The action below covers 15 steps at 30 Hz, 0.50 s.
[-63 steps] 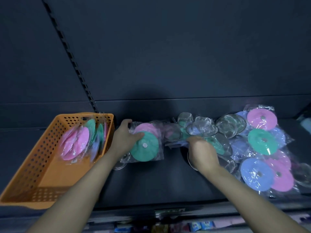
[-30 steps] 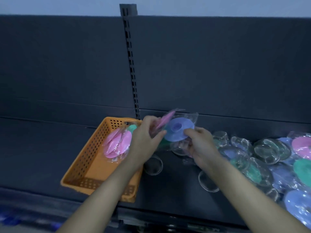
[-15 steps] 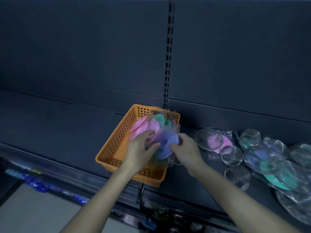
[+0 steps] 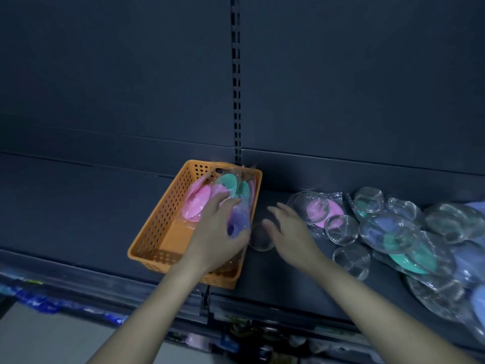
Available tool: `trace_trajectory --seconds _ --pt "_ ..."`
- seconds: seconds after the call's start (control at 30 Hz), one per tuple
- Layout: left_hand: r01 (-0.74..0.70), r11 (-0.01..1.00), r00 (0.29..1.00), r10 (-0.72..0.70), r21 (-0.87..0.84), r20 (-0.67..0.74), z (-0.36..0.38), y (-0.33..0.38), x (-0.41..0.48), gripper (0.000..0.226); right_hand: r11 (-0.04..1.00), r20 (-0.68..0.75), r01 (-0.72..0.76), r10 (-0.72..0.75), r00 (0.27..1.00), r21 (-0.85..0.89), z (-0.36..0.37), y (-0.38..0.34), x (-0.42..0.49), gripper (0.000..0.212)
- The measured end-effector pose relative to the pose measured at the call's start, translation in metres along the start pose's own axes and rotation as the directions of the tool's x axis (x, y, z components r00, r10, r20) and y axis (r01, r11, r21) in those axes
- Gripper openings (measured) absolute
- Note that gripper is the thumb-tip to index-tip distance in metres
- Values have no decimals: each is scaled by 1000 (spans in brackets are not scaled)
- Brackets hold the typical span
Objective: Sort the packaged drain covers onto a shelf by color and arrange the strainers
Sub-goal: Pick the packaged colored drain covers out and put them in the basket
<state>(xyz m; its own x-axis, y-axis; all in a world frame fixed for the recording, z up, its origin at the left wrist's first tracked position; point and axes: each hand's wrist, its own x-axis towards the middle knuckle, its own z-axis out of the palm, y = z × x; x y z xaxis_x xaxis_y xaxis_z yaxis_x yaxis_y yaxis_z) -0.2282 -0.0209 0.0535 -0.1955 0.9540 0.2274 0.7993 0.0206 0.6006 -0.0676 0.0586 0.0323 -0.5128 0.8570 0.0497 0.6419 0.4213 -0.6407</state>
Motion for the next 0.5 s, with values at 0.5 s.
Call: trace_trajectory --seconds 0.5 --pt "-340 938 884 296 63 363 113 74 85 49 937 -33 -160 158 987 -309 -73 117 -25 18"
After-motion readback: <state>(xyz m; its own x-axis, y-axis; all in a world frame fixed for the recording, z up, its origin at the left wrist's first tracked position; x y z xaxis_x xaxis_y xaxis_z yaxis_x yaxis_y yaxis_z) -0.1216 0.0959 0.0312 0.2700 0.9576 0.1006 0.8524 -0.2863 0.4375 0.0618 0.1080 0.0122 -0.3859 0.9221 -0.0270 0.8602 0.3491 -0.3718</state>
